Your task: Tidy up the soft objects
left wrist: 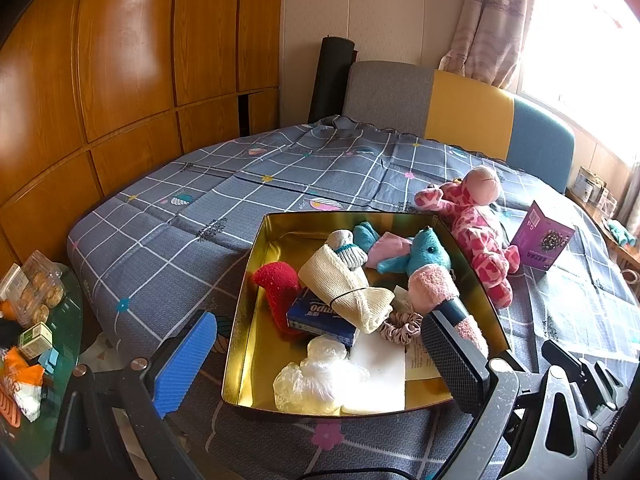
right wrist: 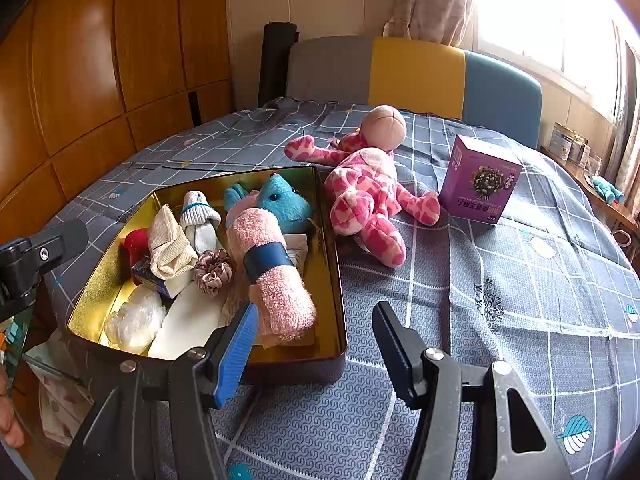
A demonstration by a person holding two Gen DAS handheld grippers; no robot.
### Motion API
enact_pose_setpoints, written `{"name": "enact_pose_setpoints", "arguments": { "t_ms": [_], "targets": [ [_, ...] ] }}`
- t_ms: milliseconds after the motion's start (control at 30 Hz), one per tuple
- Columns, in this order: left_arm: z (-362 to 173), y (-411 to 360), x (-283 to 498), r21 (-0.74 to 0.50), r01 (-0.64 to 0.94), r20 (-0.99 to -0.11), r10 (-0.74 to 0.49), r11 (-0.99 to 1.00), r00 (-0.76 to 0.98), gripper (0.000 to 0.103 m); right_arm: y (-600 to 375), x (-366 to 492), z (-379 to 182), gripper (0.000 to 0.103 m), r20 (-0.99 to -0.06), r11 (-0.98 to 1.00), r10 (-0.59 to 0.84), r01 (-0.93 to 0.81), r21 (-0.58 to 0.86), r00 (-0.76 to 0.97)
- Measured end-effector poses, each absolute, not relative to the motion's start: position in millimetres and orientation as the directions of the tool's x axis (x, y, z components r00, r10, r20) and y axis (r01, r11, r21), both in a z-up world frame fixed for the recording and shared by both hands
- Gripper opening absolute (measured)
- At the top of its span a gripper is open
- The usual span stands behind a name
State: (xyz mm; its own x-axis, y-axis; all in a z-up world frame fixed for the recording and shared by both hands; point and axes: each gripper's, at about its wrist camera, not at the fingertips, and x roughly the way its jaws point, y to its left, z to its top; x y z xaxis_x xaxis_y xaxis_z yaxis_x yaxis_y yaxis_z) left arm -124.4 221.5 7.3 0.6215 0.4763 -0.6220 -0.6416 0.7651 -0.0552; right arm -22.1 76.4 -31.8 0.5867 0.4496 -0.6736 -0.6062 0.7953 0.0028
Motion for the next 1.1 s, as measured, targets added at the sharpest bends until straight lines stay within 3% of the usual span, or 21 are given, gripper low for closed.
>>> {"name": "enact_pose_setpoints", "arguments": {
  "t_ms": [1100],
  "targets": [
    [5.2,221.2,-124.8,-0.050,-0.640,-0.612,0.483,0.766,0.626,0.102,73.1,-18.9,-36.2,0.060,-0.681,0.797,0.454,-0.603,0.023,0.574]
  ]
}}
